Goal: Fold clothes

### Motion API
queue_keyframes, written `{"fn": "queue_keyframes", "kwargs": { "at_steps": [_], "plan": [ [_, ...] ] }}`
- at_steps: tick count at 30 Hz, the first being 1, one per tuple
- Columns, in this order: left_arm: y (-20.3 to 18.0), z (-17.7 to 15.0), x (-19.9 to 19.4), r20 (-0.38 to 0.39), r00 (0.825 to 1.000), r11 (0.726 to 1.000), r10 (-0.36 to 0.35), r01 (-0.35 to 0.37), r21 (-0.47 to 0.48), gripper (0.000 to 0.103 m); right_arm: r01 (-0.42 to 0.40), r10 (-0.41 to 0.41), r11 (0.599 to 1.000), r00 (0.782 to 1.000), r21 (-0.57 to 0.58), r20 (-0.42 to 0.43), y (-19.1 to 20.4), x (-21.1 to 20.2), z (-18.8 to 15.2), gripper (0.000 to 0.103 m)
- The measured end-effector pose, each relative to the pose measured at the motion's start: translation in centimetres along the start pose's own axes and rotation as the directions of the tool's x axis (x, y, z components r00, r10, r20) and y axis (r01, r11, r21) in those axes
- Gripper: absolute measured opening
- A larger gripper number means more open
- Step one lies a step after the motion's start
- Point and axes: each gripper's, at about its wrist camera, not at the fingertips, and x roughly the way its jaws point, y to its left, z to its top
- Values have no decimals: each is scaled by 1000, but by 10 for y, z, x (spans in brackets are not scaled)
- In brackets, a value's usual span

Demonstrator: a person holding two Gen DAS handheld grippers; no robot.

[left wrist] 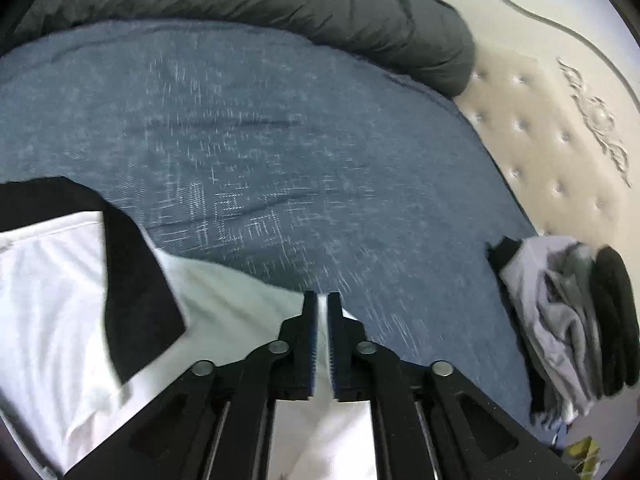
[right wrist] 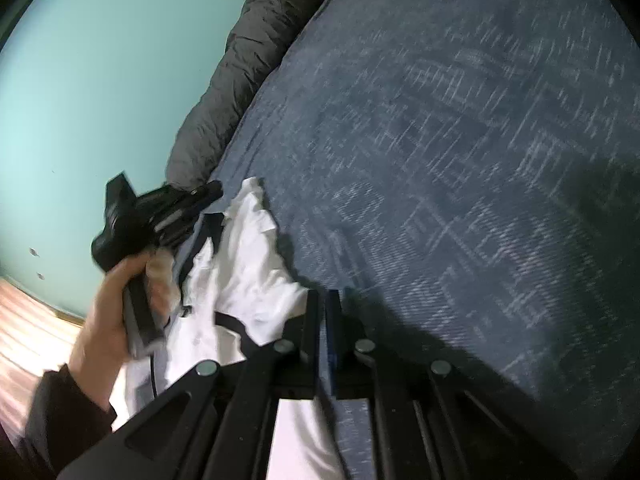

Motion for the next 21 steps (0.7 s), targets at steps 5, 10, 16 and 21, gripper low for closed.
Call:
{"fn": "queue_keyframes", "kwargs": {
  "at_steps": [5,10,16,21],
  "plan": [
    [4,-41,-26,-73,997,998,-10,14,54,28,-2,1,1000,1000,-21,-30,5,0,0,10],
    [19,-77,-31,-106,994,999,-13,17,41,28,3,-3,1000,1000,-31,-15,16,6,-3,35],
    [32,-100,-31,-129,991,999,-34,36,14,28,-9,7,996,1000,-91,-23,27,15,-4,35],
    [34,-109,-37,-132,989,998,-60,62,13,28,-14,8,997,998,-82,-70,24,28,-12,30]
  ]
}}
